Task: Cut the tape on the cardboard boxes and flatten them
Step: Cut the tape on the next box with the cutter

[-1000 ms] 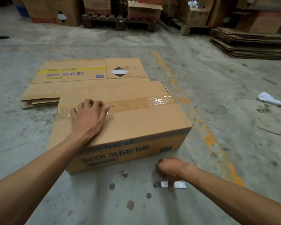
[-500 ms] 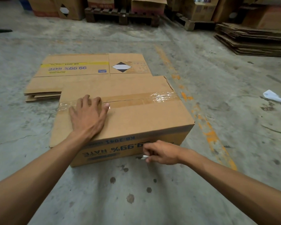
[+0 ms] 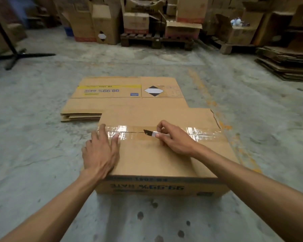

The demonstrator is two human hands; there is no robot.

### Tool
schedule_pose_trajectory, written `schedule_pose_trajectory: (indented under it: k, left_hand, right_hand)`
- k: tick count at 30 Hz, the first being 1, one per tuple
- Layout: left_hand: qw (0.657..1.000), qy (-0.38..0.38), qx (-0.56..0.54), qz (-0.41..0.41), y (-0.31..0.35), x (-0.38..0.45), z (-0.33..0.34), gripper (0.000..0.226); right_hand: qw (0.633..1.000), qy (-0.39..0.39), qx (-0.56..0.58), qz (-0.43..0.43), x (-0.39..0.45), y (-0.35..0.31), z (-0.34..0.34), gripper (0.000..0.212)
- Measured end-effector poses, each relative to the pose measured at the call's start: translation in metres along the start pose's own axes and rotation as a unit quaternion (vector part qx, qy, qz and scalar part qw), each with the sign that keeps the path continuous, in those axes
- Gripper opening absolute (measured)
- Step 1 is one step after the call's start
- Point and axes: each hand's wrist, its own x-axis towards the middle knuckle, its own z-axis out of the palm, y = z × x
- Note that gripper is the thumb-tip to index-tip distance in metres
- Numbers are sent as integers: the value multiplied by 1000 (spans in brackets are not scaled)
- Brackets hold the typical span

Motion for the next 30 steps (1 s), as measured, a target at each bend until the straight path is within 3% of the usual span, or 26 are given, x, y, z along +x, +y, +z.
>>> schedule_pose_trajectory:
  k: [4, 9, 12, 15, 19, 25, 30]
  left_hand:
    - [999, 41, -32, -16, 1, -1, 0, 57]
    - [976, 103, -179, -74, -3, 2, -3, 33]
    - [969, 110, -192, -114, -4, 7, -4, 31]
    - [968, 100, -185, -138, -4, 13, -4, 36]
    - [969, 71, -164, -169, -8, 13, -5, 35]
    - [963, -21, -148, -225, -23, 24, -8, 32]
    - [945, -49, -172, -274, -27, 27, -12, 61]
  right_hand:
    - [998, -21, -49, -17, 36, -19, 18, 16]
    - [996, -66, -51, -29, 73, -38, 39, 12]
    - [992, -91, -81, -17, 92, -49, 48, 23]
    - [992, -89, -93, -3, 108, -54, 58, 29]
    - [986, -39, -159, -11, 124, -60, 65, 15]
    - [973, -79, -185, -110, 147, -71, 72, 12]
    - [952, -103, -249, -146, 151, -72, 79, 20]
